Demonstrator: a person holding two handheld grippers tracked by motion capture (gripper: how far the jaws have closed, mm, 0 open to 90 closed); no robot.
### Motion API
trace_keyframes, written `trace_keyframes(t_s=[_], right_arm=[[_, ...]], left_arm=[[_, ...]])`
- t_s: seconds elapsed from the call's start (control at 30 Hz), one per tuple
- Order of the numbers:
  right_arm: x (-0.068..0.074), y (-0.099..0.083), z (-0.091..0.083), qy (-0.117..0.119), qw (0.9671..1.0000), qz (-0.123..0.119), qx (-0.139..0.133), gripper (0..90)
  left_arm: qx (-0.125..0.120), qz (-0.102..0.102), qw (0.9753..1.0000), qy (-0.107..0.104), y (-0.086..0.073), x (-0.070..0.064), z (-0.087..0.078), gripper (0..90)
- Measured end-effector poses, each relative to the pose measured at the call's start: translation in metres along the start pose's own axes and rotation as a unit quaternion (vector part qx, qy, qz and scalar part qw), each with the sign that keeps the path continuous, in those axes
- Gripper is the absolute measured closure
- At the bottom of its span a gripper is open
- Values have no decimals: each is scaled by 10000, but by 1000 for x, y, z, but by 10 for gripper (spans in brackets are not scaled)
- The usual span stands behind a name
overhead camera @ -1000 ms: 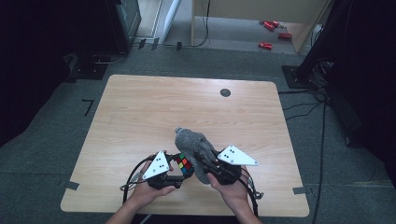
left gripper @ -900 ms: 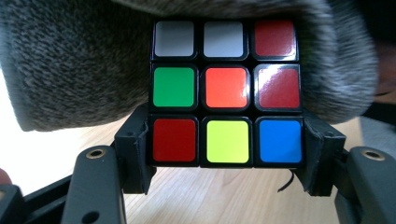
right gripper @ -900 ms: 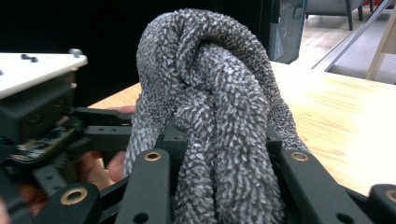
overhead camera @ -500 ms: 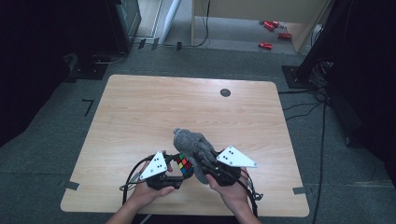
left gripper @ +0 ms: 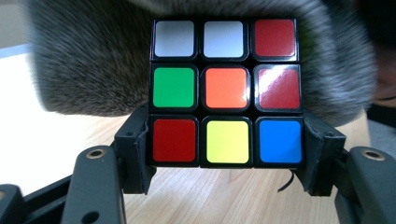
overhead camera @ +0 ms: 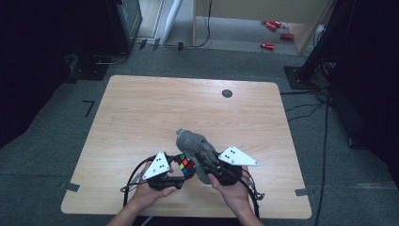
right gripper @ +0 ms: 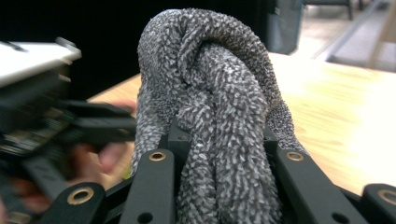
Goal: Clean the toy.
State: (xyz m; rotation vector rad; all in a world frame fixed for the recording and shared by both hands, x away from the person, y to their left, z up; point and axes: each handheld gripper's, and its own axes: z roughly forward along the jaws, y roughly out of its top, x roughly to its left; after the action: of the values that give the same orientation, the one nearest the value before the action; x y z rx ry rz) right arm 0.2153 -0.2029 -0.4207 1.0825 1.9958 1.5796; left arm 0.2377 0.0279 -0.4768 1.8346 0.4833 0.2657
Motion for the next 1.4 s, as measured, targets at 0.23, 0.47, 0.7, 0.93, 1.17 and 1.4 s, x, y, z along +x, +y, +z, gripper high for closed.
trace_keyframes(t_s=[0.23,0.47,0.7,0.93,1.17,1.4], right_arm=[[-12,-5,1,-233,9997,83,63,701],[-5,-2,-1,-148,9999,25,70,711],[-5,-3,1,-143,9998,-111,-31,708],[-10,-6,1,-160,9998,85,95,709],[-4,-3,3,-96,9999,-69,40,703],[-19,-11,5,-115,9993,301,188,703]], left_arm=[[-183,-116,9998,-2,3,1,-6,349],[-81,-145,9999,-23,1,1,-1,349],[-105,-77,9999,19,2,-1,-3,349],[-14,-250,9997,30,0,3,-1,349],[39,-113,9998,137,0,0,-1,349],[-31,-387,9990,229,0,11,-6,349]])
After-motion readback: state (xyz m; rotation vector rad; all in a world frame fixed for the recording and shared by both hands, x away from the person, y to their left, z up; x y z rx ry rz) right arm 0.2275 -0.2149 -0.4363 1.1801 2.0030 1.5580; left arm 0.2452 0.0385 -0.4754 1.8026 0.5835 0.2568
